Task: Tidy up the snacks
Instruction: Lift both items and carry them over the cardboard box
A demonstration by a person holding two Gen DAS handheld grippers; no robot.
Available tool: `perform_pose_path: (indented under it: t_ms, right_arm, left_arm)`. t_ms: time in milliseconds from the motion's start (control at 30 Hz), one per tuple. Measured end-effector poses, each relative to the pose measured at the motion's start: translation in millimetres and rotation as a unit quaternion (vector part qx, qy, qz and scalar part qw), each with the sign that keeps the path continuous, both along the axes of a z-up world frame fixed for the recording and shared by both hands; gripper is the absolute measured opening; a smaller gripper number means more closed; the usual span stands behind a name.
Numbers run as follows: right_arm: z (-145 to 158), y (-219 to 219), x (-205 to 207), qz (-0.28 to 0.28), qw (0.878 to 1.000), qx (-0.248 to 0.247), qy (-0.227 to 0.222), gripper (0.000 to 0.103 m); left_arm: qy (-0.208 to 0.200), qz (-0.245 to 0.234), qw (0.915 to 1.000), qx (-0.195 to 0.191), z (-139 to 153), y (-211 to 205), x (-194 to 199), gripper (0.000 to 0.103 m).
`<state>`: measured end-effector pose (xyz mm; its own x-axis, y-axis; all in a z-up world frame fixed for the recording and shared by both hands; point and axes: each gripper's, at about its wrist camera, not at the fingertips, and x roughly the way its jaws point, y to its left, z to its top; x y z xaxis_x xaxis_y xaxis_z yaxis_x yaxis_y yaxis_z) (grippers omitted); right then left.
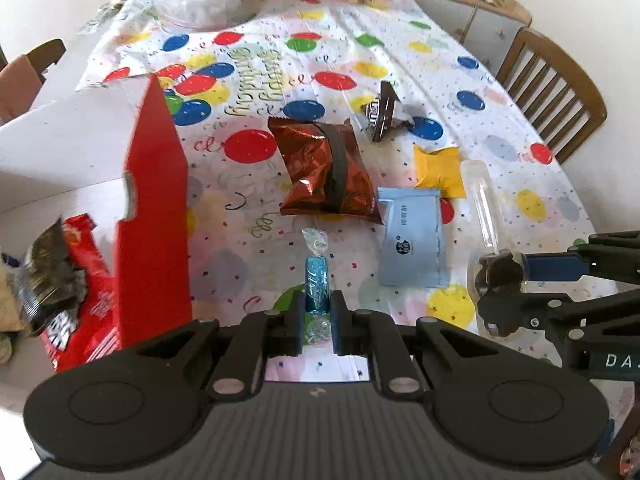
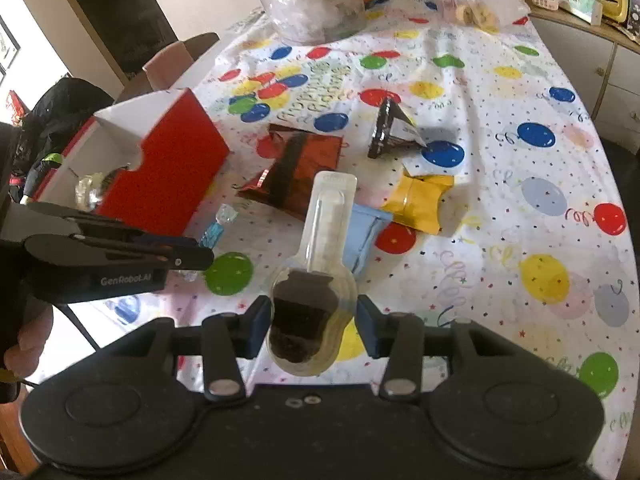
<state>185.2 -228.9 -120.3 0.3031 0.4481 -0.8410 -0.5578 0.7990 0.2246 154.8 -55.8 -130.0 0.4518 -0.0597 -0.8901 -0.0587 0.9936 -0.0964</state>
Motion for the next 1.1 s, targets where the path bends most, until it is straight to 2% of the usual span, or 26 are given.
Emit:
perform_pose_path:
  t_ms: [433, 767, 1100]
  right_arm:
    - [44.3, 33.0, -36.3, 0.012, 0.999, 0.012, -0.034, 0.044]
    - [68.9, 97.3, -54.6, 0.039, 0.997, 0.014, -0.060, 0.044]
    - [73.8, 167.3, -62.0, 0.058, 0.996, 0.017, -0.065, 0.044]
  left_arm:
    - [-0.048, 0.021, 0.9986, -0.008, 46.1, 36.8, -46.2, 0.012]
    - [-0.072, 0.036, 0.9967, 0.004, 71.7, 88.8, -69.2, 0.012]
    - [-0.085, 0.060, 0.9941, 0.031, 86.6, 157.8, -87.9, 0.012]
